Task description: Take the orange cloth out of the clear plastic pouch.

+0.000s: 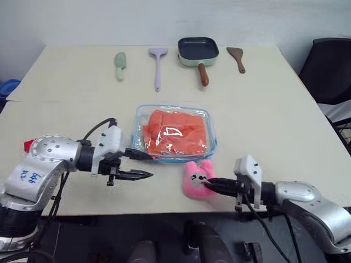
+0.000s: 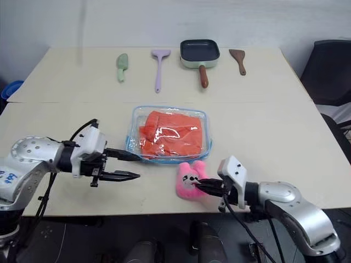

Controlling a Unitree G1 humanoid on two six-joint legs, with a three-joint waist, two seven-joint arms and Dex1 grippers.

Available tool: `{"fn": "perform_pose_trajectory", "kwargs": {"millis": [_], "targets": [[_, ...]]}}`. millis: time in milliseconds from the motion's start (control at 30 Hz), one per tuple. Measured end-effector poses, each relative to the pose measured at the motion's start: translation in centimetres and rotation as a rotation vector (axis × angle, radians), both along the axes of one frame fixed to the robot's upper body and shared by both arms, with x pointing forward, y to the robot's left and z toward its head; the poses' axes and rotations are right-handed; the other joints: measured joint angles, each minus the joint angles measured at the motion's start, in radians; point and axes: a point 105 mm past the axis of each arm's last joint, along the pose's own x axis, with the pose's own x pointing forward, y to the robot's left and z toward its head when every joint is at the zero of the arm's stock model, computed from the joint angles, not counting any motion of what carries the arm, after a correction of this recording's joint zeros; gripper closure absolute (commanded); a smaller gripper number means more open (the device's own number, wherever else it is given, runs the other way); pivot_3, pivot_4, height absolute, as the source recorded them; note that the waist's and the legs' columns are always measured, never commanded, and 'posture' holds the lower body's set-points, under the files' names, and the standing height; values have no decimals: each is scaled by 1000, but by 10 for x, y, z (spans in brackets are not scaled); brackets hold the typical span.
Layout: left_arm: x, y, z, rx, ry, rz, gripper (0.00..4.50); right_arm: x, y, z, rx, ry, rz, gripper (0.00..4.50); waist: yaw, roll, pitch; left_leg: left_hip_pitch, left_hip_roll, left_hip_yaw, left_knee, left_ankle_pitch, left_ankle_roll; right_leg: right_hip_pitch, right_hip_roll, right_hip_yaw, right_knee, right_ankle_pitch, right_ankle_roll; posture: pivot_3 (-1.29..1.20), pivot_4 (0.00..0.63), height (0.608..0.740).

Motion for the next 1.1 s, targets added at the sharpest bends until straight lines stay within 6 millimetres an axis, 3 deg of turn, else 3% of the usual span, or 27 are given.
{"fn": "perform_pose_trajectory", "kwargs": {"millis": [200,367,467,633,767,933,1100], "targets": [[20,-39,-32,89,-17,-130,2203,3,4,-1,-19,-6,-1,4038,1,0,0,2,-1,-2,0,0,0,5,2,-2,-1,0,0,0,150,740],[24,-69,-49,103,-54,-208,2203,4,5,-3,-16,1,-41,4038,-1,0,0,2,0,-2,0,0,0,5,1,-2,-1,0,0,0,150,740],[32,-80,-58,128,-115,-202,2203,4,5,-3,-19,5,-66,3498,0,0,0,2,1,-2,1,0,0,5,1,-2,-1,0,0,0,150,740],[37,-92,-68,167,-226,-214,2203,4,3,-3,-33,7,-95,3498,2,0,-1,3,2,-3,0,0,1,6,-1,-2,-1,0,0,0,150,740],[36,-94,-69,166,-250,-234,3019,1,2,-2,-40,1,-102,3477,3,0,-2,3,2,-4,1,0,1,7,-1,-2,-1,0,1,0,150,740],[32,-93,-71,162,-245,-247,4404,-3,-6,6,-86,-38,-90,3477,4,0,-2,3,2,-5,1,-1,2,8,-2,-3,-2,0,1,0,150,740],[32,-91,-70,166,-247,-243,4457,4,-29,29,-155,-96,-71,3477,3,0,-2,3,2,-5,1,-1,3,8,-1,-3,-3,0,1,0,150,740]]}}
